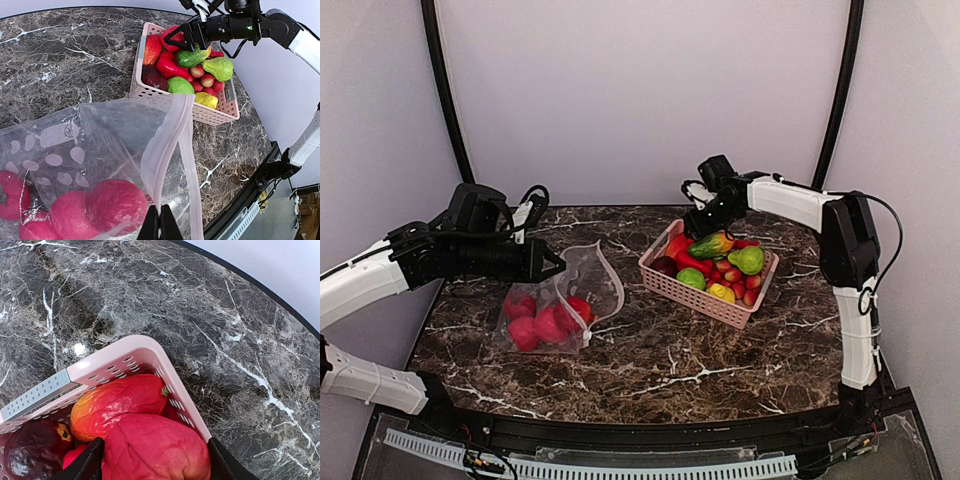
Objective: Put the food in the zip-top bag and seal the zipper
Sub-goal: Pick up the fake fruit from the bin, then place the fake fruit in the zipper food storage bag.
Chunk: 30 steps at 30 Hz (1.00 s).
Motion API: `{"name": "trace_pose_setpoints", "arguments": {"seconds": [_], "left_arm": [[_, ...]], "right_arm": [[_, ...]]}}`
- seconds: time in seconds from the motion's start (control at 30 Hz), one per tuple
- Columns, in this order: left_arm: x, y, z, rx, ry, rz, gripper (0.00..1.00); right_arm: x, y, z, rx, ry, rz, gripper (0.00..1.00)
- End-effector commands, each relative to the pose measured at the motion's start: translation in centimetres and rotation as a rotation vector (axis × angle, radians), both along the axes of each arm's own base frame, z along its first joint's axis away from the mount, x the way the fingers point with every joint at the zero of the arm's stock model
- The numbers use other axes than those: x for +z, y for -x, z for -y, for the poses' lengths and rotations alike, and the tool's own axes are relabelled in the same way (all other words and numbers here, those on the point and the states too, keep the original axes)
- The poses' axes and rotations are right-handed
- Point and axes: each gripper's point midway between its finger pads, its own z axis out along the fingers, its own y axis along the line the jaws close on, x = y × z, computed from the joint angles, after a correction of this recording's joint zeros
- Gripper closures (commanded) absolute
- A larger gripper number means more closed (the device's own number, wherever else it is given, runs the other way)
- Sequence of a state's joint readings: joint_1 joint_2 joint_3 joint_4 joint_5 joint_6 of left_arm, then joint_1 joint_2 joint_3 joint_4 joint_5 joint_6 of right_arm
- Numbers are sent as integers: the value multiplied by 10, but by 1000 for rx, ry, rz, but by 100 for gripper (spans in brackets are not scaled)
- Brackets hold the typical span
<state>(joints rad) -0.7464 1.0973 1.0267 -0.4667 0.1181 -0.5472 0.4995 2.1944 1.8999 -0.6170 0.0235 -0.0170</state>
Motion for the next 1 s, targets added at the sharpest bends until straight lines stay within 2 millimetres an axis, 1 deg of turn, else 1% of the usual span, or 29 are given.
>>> {"name": "trace_pose_setpoints", "arguments": {"seconds": [0.0,0.1,0.17,0.23,0.27,0.37,0.43,0.53,0.63,0.67,0.77,0.9,0.97], "left_arm": [[2,3,-5,9,2,6,99],[1,4,-6,9,-1,4,99],[2,4,-6,8,-1,5,99],[2,5,-6,5,0,6,99],[3,5,-5,4,1,6,99],[3,4,-4,-2,5,6,99],[3,4,-2,-6,7,6,99],[4,4,-1,-12,9,6,99],[4,3,1,-18,10,7,99],[4,3,1,-20,10,7,99],[4,3,2,-24,10,9,99],[5,4,2,-25,12,9,100],[4,4,1,-24,11,9,100]], "right_arm": [[19,-5,-1,-16,-21,36,45],[36,-3,-2,-13,-44,57,45],[57,-1,-4,-11,-80,82,45],[84,5,-9,2,-147,103,45],[105,11,-12,12,-188,127,45],[150,30,-21,66,-309,166,45],[173,46,-27,110,-381,186,45],[194,77,-41,194,-469,186,45],[206,117,-63,311,-545,180,45],[203,135,-75,360,-567,159,45],[203,178,-103,483,-629,127,45],[191,229,-142,626,-653,86,45],[183,246,-159,666,-666,58,45]]}}
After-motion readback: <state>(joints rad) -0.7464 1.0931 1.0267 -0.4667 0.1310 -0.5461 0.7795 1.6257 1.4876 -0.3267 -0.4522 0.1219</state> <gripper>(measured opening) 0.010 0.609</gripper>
